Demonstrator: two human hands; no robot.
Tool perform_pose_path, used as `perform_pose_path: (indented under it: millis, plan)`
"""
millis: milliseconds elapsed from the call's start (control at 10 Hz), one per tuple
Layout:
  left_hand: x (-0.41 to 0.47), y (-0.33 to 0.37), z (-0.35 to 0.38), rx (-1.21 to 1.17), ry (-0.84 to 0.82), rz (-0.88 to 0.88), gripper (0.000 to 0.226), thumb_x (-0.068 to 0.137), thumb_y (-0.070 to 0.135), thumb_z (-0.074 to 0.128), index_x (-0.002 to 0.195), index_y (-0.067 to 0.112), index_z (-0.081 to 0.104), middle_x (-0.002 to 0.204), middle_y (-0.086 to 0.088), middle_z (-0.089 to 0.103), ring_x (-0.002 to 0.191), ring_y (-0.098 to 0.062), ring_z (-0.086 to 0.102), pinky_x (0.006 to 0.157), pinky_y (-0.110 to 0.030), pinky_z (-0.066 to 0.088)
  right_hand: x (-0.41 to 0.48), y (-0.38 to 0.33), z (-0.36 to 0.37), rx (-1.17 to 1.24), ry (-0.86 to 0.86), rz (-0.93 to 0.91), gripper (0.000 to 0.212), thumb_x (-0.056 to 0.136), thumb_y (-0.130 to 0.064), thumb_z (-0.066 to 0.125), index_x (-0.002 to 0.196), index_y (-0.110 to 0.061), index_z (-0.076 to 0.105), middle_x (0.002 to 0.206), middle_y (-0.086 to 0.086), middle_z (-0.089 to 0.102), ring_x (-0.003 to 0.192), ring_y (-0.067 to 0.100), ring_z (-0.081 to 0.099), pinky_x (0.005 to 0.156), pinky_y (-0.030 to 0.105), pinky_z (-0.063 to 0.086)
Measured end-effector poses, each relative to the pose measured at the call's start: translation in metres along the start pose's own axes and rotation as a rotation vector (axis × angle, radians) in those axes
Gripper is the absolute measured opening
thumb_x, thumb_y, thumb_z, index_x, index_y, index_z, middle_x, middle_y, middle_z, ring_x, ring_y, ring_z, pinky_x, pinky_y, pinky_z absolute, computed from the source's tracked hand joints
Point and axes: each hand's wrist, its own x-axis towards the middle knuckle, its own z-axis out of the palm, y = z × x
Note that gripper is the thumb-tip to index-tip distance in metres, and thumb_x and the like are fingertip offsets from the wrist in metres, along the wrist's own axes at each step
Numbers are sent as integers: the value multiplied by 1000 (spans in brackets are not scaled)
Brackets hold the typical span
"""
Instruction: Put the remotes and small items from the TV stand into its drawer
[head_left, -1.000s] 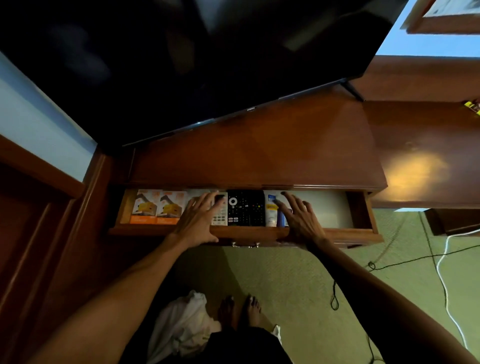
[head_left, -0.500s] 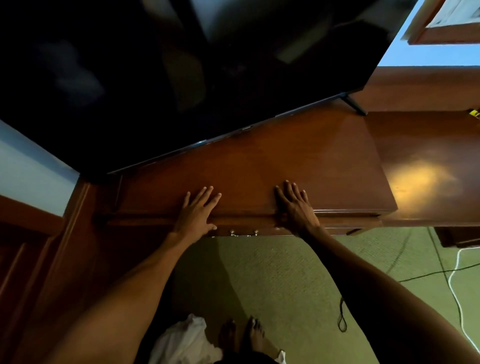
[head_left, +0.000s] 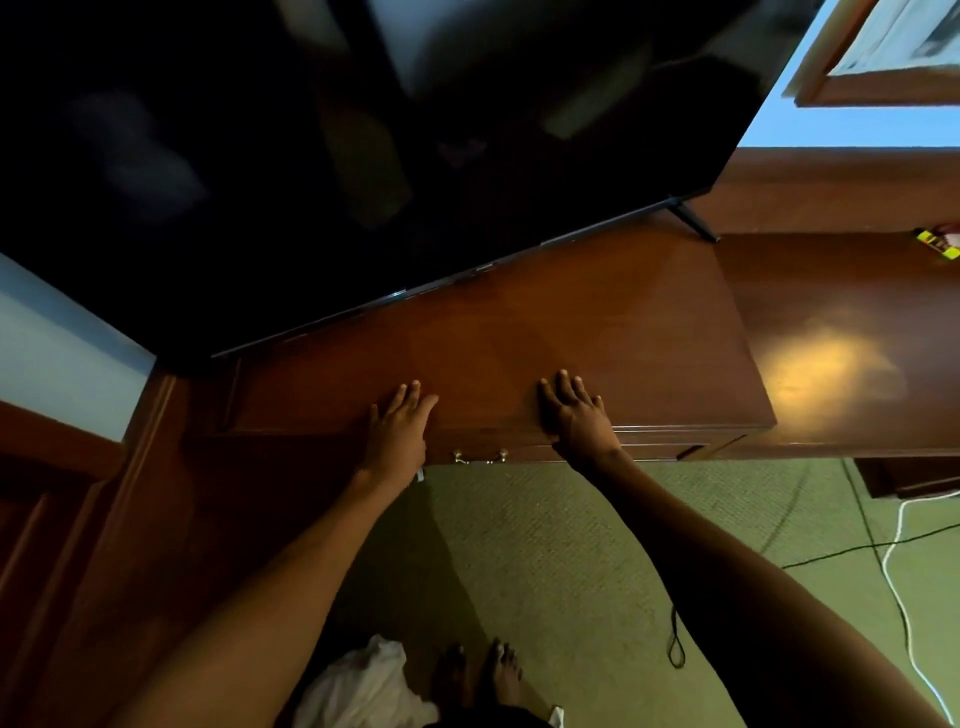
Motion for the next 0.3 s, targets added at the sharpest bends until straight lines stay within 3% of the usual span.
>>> perform_pose_path:
  millis: [100, 200, 300]
  plan:
    - [-12, 7, -35, -290, -191, -67, 57, 81, 8, 71, 130, 29, 51, 155, -1, 34, 144, -26, 31, 111, -44, 35, -16, -12, -20, 112, -40, 19, 84, 77, -27, 78, 148, -26, 33, 160, 15, 22, 142, 36, 33, 109, 48, 41]
    - [-59, 11, -68, -540, -145, -98, 39, 87, 13, 67, 120, 32, 58, 126, 9, 59, 116, -10, 56, 82, -20, 48, -75, -31, -23, 368, -23, -15, 57, 86, -29, 70, 138, -21, 48, 143, 3, 49, 122, 24, 56, 99, 31, 48]
    - [-140, 17, -86, -804, -95, -186, 28, 89, 28, 66, 114, 37, 59, 115, 17, 61, 105, -2, 60, 73, -15, 47, -172, -52, -6, 548, -118, -37, 47, 90, -41, 63, 134, -35, 49, 136, -14, 52, 115, 3, 56, 95, 16, 42]
